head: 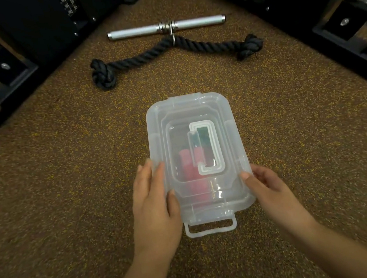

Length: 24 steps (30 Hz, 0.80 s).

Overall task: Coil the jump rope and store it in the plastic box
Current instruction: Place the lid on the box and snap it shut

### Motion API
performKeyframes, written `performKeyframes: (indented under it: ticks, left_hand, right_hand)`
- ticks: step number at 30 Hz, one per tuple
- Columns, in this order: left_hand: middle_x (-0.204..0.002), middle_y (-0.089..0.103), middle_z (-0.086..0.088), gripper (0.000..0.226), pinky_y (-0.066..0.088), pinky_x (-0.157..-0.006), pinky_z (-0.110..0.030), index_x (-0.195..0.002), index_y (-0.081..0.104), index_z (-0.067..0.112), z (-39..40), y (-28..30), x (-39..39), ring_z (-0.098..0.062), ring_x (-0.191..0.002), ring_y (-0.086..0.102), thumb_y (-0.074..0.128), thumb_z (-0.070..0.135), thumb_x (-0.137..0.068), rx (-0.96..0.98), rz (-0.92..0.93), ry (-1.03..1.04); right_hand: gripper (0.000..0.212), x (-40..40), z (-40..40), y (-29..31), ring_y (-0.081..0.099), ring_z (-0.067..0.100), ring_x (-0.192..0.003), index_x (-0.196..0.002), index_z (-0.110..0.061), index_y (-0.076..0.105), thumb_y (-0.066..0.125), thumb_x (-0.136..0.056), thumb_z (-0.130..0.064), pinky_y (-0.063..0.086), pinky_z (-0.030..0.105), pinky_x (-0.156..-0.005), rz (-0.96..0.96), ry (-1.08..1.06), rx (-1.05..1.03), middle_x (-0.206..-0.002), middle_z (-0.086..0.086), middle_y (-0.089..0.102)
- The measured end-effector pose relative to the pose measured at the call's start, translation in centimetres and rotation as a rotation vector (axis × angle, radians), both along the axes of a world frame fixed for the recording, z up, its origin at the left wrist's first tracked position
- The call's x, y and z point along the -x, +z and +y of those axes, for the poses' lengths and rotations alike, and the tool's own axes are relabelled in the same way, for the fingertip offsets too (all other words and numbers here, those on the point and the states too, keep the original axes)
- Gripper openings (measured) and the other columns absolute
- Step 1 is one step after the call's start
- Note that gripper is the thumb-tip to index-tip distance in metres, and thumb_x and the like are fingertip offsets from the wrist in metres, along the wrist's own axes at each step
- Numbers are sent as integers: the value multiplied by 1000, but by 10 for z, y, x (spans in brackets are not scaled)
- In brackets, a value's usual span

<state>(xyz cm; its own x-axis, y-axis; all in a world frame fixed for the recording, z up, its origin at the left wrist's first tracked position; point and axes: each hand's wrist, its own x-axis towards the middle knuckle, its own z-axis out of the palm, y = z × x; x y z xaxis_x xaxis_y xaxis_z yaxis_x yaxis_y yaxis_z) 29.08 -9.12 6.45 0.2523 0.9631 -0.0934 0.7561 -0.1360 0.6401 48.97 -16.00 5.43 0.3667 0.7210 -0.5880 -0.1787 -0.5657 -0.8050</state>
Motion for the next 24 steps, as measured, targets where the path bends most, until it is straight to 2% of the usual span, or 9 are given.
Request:
performKeyframes:
  ticks: [3,8,11,14,16,17,19,21,24]
  left_hand:
    - [-158,10,14,55,3,-120,-34,-147,26,31,-10,-9,4,-6,-147,0,38,43,-95,-52,111,-301]
    - [-151,-32,21,106,-21,-114,-34,-143,-26,35,-13,-12,12,-3,-137,-34,39,81,-73,-30,327,-517]
    - [-143,-44,20,126,-25,-111,-35,-138,-37,34,-9,-6,11,-4,-132,-43,52,82,-61,-5,410,-552]
    - [-145,-44,16,123,-27,-112,-34,-137,-38,32,-9,-2,9,-6,-131,-44,60,65,-72,0,452,-554]
    - [-150,-37,15,109,-26,-112,-33,-140,-34,33,-9,0,9,-7,-135,-39,57,52,-82,-14,435,-535]
    - [-151,-32,16,103,-25,-112,-32,-141,-31,33,-9,1,9,-6,-136,-37,54,49,-85,-11,416,-530]
    - [-155,-23,17,97,-25,-112,-30,-144,-24,34,-8,3,8,-4,-138,-33,53,48,-86,7,386,-525]
    - [-158,-13,17,94,-23,-111,-29,-147,-17,33,-6,5,6,-3,-140,-27,53,49,-85,17,391,-525]
    - [-160,-3,13,92,-19,-113,-29,-149,-8,30,-4,9,0,-7,-144,-17,55,48,-84,25,422,-520]
  right_hand:
    - [51,9,-15,-5,63,12,-108,-126,-27,48,59,-81,-47,47,36,-96,98,-54,39,-118,-5,64]
    - [37,22,-21,-4,72,24,-93,-122,-23,50,56,-88,-37,54,37,-81,312,-123,58,-112,5,69]
    - [45,25,-22,-4,70,27,-92,-127,-22,43,59,-87,-36,55,37,-75,297,-126,69,-114,8,67]
    - [55,25,-26,-5,70,23,-92,-129,-29,31,64,-85,-27,55,34,-71,242,-93,58,-114,7,65]
    - [66,27,-30,-1,64,17,-101,-127,-34,25,69,-81,-20,55,31,-75,64,-35,-11,-126,4,53]
    - [75,26,-33,1,57,14,-112,-130,-33,23,74,-76,-24,53,31,-86,-150,37,-83,-133,2,44]
    - [86,19,-35,4,37,13,-132,-139,-22,25,74,-72,-43,36,34,-108,-702,331,-279,-141,0,33]
    - [75,11,-33,0,30,17,-137,-139,-19,37,65,-76,-51,26,39,-114,-1145,674,-432,-141,1,38]
    - [68,9,-22,-9,34,22,-135,-133,-23,47,61,-75,-55,21,44,-114,-1316,931,-424,-136,1,50]
